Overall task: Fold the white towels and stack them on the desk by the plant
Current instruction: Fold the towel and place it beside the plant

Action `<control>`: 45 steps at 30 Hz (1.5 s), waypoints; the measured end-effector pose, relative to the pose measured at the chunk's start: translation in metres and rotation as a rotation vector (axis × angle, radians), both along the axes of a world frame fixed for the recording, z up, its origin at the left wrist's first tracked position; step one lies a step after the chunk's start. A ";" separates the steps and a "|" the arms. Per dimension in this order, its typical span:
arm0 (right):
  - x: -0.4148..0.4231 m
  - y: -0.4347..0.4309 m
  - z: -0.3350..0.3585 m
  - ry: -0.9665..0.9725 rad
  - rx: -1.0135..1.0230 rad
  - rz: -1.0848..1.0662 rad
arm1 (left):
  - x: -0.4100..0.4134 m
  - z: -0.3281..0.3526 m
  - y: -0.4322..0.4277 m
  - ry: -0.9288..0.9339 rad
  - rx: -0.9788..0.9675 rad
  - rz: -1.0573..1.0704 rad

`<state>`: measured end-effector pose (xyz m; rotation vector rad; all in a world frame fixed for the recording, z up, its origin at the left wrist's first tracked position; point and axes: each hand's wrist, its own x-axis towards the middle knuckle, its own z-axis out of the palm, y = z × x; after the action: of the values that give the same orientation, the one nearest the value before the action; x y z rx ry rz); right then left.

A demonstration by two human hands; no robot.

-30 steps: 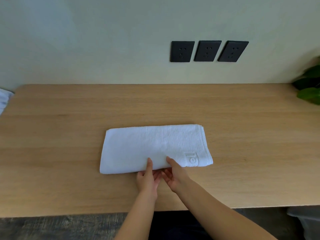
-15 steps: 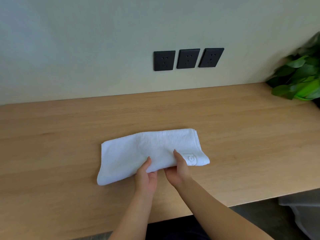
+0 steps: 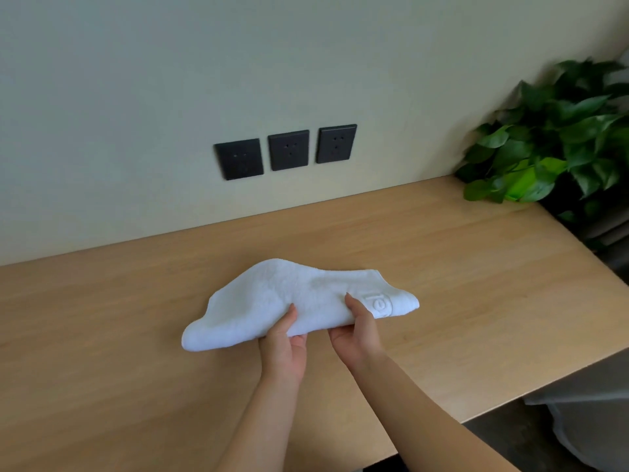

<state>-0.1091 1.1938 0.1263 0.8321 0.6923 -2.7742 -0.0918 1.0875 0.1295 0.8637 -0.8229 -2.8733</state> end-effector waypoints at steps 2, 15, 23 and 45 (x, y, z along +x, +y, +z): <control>-0.019 0.028 0.002 0.025 -0.004 -0.002 | -0.021 0.004 0.028 0.007 0.001 -0.008; -0.174 0.211 0.022 0.073 0.032 -0.005 | -0.179 0.022 0.209 0.119 -0.014 0.006; -0.236 0.249 0.023 0.096 -0.032 0.124 | -0.232 0.009 0.238 0.204 0.001 0.062; -0.246 0.249 -0.037 -0.241 0.310 0.021 | -0.241 -0.054 0.258 -0.351 0.148 0.162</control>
<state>-0.3552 1.4431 0.0898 1.1833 1.0895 -2.5224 -0.3327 1.3456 0.0754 1.4084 -0.5304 -2.7054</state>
